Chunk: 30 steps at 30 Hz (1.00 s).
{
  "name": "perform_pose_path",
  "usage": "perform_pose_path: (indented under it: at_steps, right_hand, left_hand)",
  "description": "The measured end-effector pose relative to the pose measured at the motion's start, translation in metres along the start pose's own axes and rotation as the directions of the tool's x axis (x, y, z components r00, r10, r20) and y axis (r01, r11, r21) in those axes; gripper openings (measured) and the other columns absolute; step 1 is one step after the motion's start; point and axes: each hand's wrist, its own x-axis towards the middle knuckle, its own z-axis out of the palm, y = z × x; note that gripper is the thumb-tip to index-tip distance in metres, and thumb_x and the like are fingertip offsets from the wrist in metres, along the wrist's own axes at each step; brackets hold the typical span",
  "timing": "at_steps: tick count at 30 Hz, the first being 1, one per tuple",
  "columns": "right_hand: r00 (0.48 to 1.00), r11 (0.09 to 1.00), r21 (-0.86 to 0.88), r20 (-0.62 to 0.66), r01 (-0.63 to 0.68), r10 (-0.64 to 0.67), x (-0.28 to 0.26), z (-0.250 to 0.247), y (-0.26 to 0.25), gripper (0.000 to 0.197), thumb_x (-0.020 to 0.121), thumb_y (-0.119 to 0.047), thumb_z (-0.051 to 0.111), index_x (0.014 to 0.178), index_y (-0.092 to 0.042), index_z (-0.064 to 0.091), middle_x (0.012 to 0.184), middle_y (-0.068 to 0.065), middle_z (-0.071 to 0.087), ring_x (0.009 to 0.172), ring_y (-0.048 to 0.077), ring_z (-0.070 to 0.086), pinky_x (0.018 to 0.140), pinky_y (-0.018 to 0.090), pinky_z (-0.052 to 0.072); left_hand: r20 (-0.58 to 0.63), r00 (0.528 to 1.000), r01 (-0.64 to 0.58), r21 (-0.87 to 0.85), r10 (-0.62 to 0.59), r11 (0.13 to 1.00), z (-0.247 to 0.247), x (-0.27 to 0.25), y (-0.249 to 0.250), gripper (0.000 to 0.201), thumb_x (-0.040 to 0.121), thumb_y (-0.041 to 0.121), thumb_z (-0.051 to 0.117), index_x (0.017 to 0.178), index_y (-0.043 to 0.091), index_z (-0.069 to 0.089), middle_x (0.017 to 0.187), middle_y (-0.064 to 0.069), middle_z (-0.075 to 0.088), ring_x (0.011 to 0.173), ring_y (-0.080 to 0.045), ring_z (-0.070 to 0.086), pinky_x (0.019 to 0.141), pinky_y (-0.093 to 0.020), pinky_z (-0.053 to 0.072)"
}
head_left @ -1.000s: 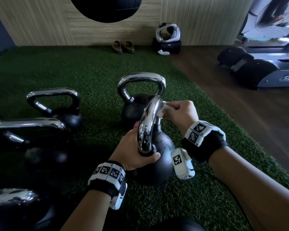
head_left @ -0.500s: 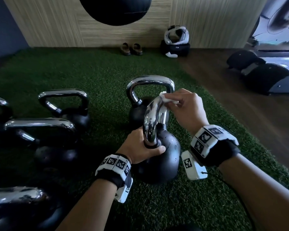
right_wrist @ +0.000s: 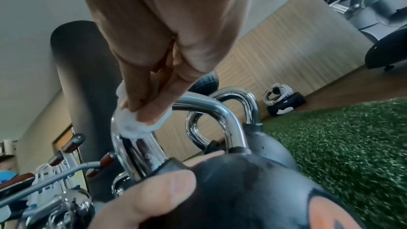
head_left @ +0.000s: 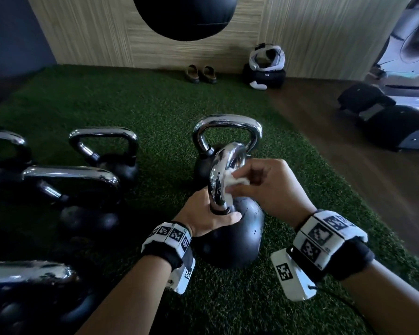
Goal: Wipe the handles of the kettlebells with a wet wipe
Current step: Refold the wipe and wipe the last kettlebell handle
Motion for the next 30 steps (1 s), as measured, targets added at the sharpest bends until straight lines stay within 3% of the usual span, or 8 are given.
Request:
perform_pose_path:
  at_steps: [3, 10, 14, 17, 21, 24, 27, 30]
  right_hand:
    - [0.999, 0.999, -0.03, 0.04, -0.011, 0.012, -0.002, -0.001, -0.002, 0.025, 0.063, -0.012, 0.096, 0.077, -0.022, 0.077, 0.08, 0.001, 0.079, 0.076, 0.021, 0.076, 0.081, 0.039, 0.064]
    - [0.994, 0.966, -0.26, 0.108, 0.005, 0.024, -0.005, 0.002, 0.007, 0.025, 0.063, -0.017, 0.097, 0.078, -0.02, 0.078, 0.072, -0.005, 0.076, 0.064, 0.005, 0.07, 0.063, 0.021, 0.057]
    - [0.979, 0.952, -0.305, 0.198, 0.007, 0.057, 0.001, -0.003, 0.008, 0.027, 0.077, -0.01, 0.088, 0.101, -0.019, 0.081, 0.081, -0.017, 0.075, 0.07, -0.009, 0.068, 0.068, 0.009, 0.052]
    - [0.95, 0.923, -0.384, 0.296, 0.02, 0.103, 0.008, 0.001, 0.008, 0.022, 0.082, -0.006, 0.08, 0.099, -0.021, 0.082, 0.066, -0.03, 0.067, 0.066, -0.018, 0.062, 0.064, 0.003, 0.045]
    - [0.893, 0.924, -0.374, 0.44, 0.085, 0.096, 0.005, 0.001, 0.005, 0.02, 0.085, -0.002, 0.075, 0.1, -0.014, 0.082, 0.071, -0.026, 0.071, 0.067, -0.016, 0.063, 0.063, 0.004, 0.045]
    - [0.871, 0.975, -0.223, 0.482, 0.02, 0.092, -0.005, -0.001, 0.013, 0.021, 0.085, -0.003, 0.078, 0.101, -0.016, 0.082, 0.087, -0.017, 0.079, 0.079, -0.001, 0.072, 0.075, 0.018, 0.055]
    - [0.842, 0.981, -0.194, 0.529, -0.002, 0.106, -0.014, 0.004, 0.019, 0.028, 0.085, -0.003, 0.078, 0.083, -0.031, 0.079, 0.081, -0.014, 0.078, 0.074, 0.003, 0.071, 0.07, 0.023, 0.055]
    - [0.828, 0.991, -0.131, 0.554, -0.011, 0.083, -0.022, 0.008, 0.023, 0.026, 0.085, -0.001, 0.078, 0.078, -0.026, 0.076, 0.077, -0.009, 0.076, 0.073, 0.002, 0.068, 0.069, 0.027, 0.054]
  left_hand:
    - [-0.004, 0.997, -0.073, 0.027, 0.073, 0.997, -0.002, 0.001, 0.004, 0.057, 0.075, 0.04, 0.082, 0.123, 0.061, 0.06, 0.126, 0.02, 0.069, 0.128, -0.007, 0.059, 0.116, -0.042, 0.042]
    - [-0.001, 1.0, 0.028, -0.037, -0.028, 0.999, 0.003, -0.002, -0.01, 0.058, 0.072, 0.04, 0.086, 0.125, 0.027, 0.068, 0.114, 0.005, 0.077, 0.111, -0.019, 0.072, 0.103, -0.053, 0.053]
    - [0.012, 0.999, -0.052, -0.002, 0.052, 0.999, 0.004, -0.008, -0.005, 0.062, 0.076, 0.036, 0.086, 0.132, 0.047, 0.063, 0.132, 0.016, 0.069, 0.126, -0.007, 0.063, 0.114, -0.042, 0.046]
    - [0.005, 0.997, -0.075, 0.034, 0.075, 0.997, 0.004, -0.015, 0.0, 0.067, 0.072, 0.043, 0.085, 0.124, 0.069, 0.054, 0.131, 0.031, 0.064, 0.127, 0.003, 0.059, 0.112, -0.021, 0.041]
    - [0.011, 0.994, -0.108, 0.054, 0.108, 0.993, 0.006, -0.026, 0.002, 0.063, 0.068, 0.045, 0.086, 0.123, 0.059, 0.06, 0.123, 0.033, 0.066, 0.121, 0.005, 0.062, 0.104, -0.013, 0.042]
    - [0.003, 0.988, -0.152, 0.078, 0.152, 0.985, 0.008, -0.036, 0.002, 0.066, 0.066, 0.05, 0.086, 0.128, 0.043, 0.062, 0.127, 0.02, 0.067, 0.123, -0.002, 0.062, 0.107, -0.022, 0.045]
    - [-0.037, 0.979, -0.194, 0.095, 0.198, 0.976, 0.014, -0.05, 0.004, 0.08, 0.065, 0.047, 0.089, 0.133, 0.047, 0.047, 0.134, 0.007, 0.063, 0.129, -0.014, 0.059, 0.112, -0.04, 0.046]
    - [-0.086, 0.967, -0.227, 0.126, 0.239, 0.966, 0.017, -0.058, 0.009, 0.081, 0.064, 0.047, 0.086, 0.131, 0.051, 0.04, 0.13, 0.005, 0.063, 0.125, -0.013, 0.06, 0.11, -0.031, 0.045]
